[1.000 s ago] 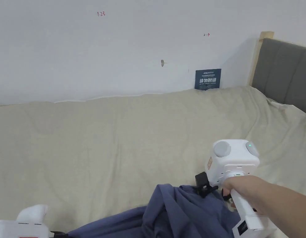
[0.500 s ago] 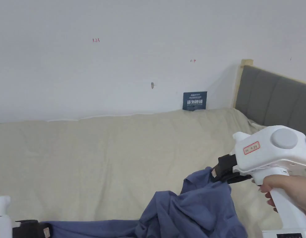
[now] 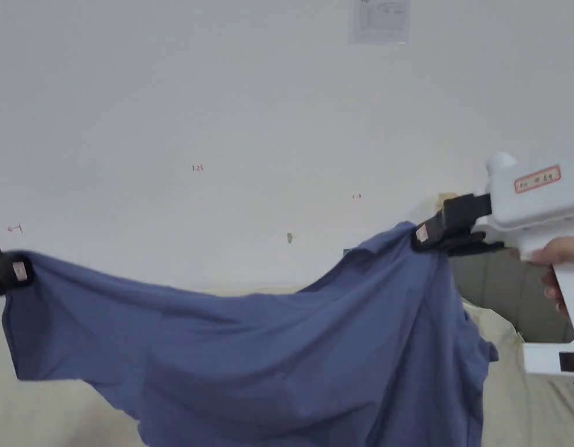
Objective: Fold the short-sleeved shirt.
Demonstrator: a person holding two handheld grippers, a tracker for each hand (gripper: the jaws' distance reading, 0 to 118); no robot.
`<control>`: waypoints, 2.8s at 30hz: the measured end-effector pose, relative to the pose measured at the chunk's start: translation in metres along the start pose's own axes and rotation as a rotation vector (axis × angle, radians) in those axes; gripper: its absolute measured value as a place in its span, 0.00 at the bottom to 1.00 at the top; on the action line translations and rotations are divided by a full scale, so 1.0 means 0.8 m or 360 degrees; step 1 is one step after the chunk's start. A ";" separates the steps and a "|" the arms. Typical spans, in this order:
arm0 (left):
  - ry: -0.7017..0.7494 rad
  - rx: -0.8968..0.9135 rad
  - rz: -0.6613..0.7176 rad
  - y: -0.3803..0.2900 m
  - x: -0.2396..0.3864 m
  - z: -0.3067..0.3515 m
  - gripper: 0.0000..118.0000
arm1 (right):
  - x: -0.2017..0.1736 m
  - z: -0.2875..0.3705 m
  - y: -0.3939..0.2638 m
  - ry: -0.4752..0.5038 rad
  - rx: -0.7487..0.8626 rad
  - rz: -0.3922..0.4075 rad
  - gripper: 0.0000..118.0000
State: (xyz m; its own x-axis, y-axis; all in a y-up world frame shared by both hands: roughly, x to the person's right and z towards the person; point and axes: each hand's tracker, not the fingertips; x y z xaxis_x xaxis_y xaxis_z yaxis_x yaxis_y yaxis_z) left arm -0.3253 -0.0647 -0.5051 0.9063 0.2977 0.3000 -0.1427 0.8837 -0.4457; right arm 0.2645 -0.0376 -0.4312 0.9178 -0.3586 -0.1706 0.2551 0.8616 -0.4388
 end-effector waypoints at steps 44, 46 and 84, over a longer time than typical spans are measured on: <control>-0.0020 -0.0193 0.0069 0.025 -0.007 -0.301 0.03 | -0.054 -0.135 0.095 -0.0535 0.0342 0.0426 0.06; -0.0032 -0.0290 0.0217 -0.035 -0.044 -0.299 0.03 | -0.048 -0.156 0.027 -0.0504 0.0161 0.0414 0.06; 0.0650 -0.1028 0.0523 -0.321 -0.275 -0.180 0.99 | -0.126 -0.302 -0.499 0.0081 -0.1257 -0.0021 0.96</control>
State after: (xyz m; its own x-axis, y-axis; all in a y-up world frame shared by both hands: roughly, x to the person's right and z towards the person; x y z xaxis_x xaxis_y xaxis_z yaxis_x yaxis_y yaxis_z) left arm -0.4306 -0.4090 -0.5785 0.9491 0.2400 -0.2042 -0.2818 0.3564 -0.8908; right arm -0.0034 -0.4321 -0.4523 0.8962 -0.3996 -0.1926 -0.0431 0.3538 -0.9343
